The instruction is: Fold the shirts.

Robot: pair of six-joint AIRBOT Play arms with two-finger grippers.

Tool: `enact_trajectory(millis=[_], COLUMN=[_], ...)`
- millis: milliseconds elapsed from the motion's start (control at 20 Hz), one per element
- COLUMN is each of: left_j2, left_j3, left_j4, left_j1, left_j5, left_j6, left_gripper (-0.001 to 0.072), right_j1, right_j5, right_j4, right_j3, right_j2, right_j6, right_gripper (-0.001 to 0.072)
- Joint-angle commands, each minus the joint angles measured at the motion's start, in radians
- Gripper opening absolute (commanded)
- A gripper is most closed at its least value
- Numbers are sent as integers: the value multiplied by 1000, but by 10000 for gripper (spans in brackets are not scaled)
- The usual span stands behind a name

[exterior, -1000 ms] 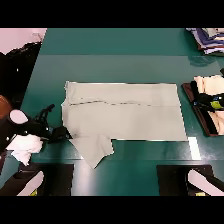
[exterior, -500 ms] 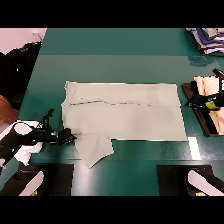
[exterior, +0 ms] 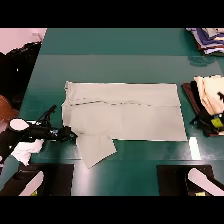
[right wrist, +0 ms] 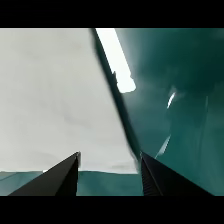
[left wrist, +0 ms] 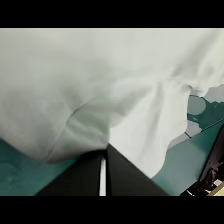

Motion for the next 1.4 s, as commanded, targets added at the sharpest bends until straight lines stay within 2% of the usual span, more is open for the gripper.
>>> enact_trajectory(millis=[0,250,300,350,450,500,600,650,850,1000,1150,1250,1350], left_j2=[1,1,1,1,1,1,1,1,3,53,171,186,160], left_j3=[41,41,41,41,41,41,41,42,80,85,130,224,323], left_j4=[-7,-7,-6,-7,-6,-5,14,30,108,121,132,164,211], left_j1=[0,0,0,0,0,0,0,0,0,0,0,0,0], left_j5=[-23,-2,-2,-2,-2,-6,-26,-48,-194,-257,-320,-314,-254], left_j6=[13,13,13,13,13,13,13,12,-8,-35,-107,-128,-128], left_gripper=[28,28,28,28,28,28,26,25,25,25,26,25,26], right_j1=[-144,-111,-89,-68,-24,-6,26,35,37,37,37,44,82], right_j5=[-13,-72,-88,-105,-140,-153,-156,-142,30,117,154,129,117], right_j4=[10,11,23,46,83,85,77,77,33,-76,-124,-121,-122], right_j3=[-159,-237,-237,-237,-237,-237,-236,-229,-142,-119,-118,-99,-33], right_j2=[-2,-2,-2,-2,-2,-2,-1,-1,26,150,289,324,293], right_j6=[-32,-45,-45,-45,-45,-45,-47,-61,-93,-92,-77,-40,-34], right_gripper=[429,427,405,329,302,238,41,18,18,18,17,17,17])
